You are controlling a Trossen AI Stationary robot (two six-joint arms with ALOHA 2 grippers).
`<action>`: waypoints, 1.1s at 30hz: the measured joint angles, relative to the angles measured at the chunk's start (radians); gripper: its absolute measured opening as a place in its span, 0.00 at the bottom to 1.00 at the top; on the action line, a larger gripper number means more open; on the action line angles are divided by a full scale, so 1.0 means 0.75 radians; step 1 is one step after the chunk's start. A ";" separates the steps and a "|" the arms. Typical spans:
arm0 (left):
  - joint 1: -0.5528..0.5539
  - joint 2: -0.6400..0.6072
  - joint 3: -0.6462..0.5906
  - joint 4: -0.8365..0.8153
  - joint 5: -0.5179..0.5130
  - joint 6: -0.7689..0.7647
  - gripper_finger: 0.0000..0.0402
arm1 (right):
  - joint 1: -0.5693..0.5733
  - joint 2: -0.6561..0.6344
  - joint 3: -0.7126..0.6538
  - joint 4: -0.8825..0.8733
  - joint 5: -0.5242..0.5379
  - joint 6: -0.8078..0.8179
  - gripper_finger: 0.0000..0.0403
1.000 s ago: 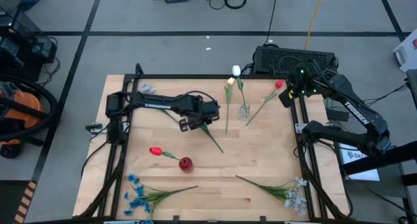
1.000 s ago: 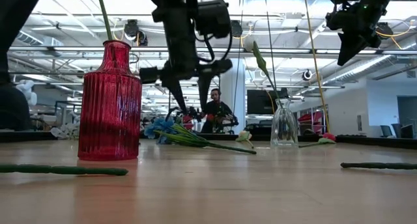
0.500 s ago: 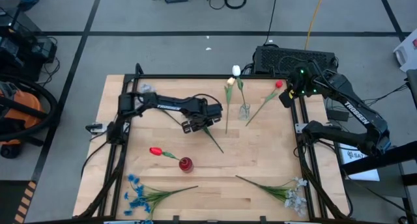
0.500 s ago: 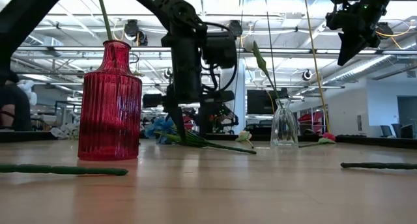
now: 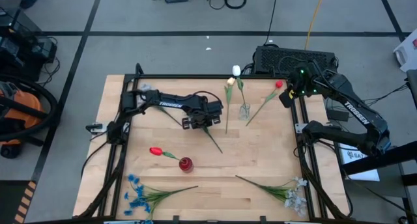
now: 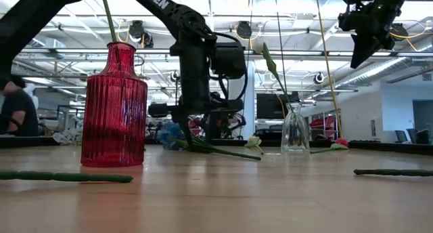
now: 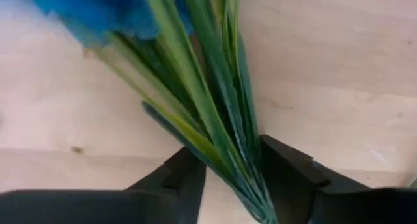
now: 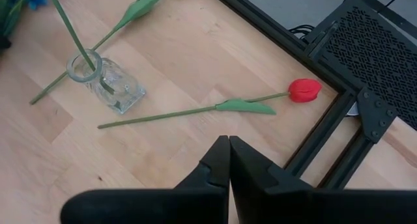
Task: Sort flowers into vase by color
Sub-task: Put the top blue flowers into the red vase
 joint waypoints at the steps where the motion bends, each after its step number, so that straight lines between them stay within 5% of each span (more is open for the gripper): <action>1: 0.006 0.000 -0.001 -0.001 0.000 0.018 0.32 | 0.000 0.000 0.000 0.003 0.000 0.004 0.00; 8: 0.037 0.001 -0.002 -0.002 -0.016 0.196 0.04 | 0.000 0.000 0.000 0.040 0.000 0.073 0.00; 17: 0.130 -0.060 -0.013 -0.056 -0.109 0.544 0.04 | -0.001 -0.001 0.000 0.052 0.001 0.154 0.00; 27: 0.114 -0.509 -0.041 -0.235 -0.505 0.942 0.04 | -0.001 0.001 0.000 0.052 0.001 0.215 0.00; 33: 0.108 -0.898 -0.394 0.070 -0.567 1.125 0.04 | -0.001 0.001 0.000 0.052 0.001 0.320 0.00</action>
